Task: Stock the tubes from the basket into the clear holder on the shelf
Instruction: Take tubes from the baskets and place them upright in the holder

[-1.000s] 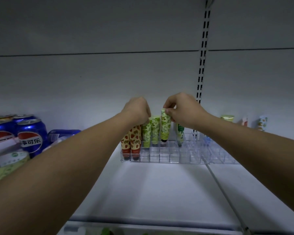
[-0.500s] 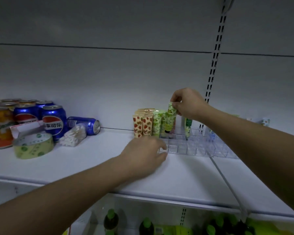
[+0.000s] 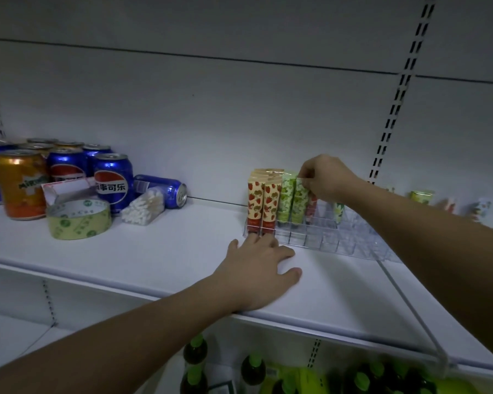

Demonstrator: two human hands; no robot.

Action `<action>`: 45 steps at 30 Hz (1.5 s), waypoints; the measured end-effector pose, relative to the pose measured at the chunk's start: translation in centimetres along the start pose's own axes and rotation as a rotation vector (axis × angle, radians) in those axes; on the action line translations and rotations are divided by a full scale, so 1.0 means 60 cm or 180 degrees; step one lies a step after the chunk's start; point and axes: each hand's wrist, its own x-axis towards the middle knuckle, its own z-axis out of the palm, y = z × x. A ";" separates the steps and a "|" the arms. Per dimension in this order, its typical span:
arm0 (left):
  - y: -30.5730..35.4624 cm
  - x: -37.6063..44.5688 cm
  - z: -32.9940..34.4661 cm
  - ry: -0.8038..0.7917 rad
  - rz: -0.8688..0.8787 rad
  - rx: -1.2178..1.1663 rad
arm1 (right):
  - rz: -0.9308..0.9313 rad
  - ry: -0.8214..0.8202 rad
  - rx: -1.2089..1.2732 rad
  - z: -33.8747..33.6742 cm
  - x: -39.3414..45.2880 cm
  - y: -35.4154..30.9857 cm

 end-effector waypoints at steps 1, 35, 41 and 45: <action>0.000 0.000 0.000 0.0010 -0.0003 -0.0009 | 0.0033 -0.0046 0.0030 0.003 -0.001 0.001; 0.105 -0.262 -0.034 0.0950 -0.0739 -0.0579 | -0.0154 -0.1456 0.0316 -0.062 -0.413 -0.103; 0.057 -0.331 0.129 -0.0034 -0.1382 -0.1113 | 0.0103 -0.2229 0.0594 0.111 -0.516 -0.096; 0.031 -0.364 0.262 -0.0627 -0.1740 -0.1257 | 0.0494 -0.2770 0.0769 0.245 -0.578 -0.071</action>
